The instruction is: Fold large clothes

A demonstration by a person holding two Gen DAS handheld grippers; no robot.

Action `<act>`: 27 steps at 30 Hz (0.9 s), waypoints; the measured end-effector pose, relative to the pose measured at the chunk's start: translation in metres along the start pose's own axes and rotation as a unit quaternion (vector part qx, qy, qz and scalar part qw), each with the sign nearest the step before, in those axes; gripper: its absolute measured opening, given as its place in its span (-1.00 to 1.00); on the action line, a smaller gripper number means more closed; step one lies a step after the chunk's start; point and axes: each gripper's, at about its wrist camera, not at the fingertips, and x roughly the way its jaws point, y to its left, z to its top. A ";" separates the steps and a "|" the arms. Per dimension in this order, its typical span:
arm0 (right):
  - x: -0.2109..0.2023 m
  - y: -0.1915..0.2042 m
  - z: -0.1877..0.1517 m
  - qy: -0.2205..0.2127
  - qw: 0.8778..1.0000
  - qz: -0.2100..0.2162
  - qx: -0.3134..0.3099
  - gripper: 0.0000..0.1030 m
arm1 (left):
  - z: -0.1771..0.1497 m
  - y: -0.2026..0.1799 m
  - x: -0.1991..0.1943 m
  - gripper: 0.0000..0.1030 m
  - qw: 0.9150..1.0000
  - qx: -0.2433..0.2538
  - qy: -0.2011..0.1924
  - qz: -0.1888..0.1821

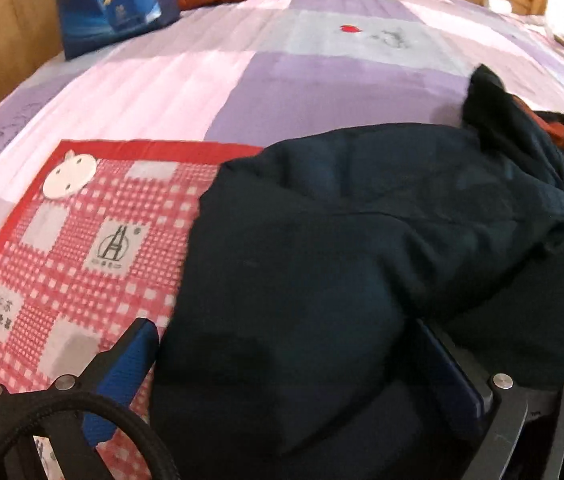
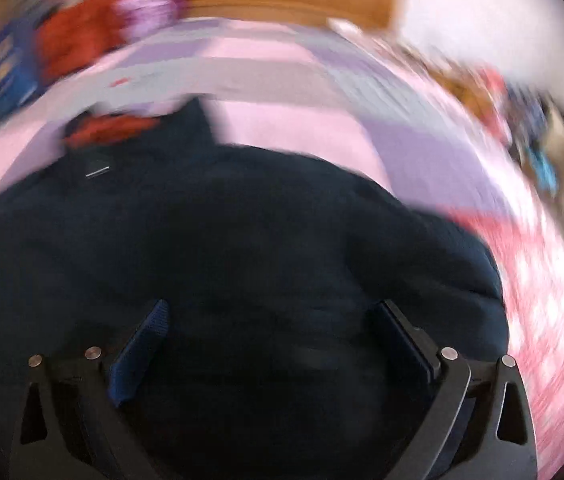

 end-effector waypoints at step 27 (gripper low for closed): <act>-0.025 0.130 0.017 -0.035 0.987 0.068 -0.144 0.97 | 0.032 -0.077 -0.018 0.98 0.992 0.106 -0.006 -0.063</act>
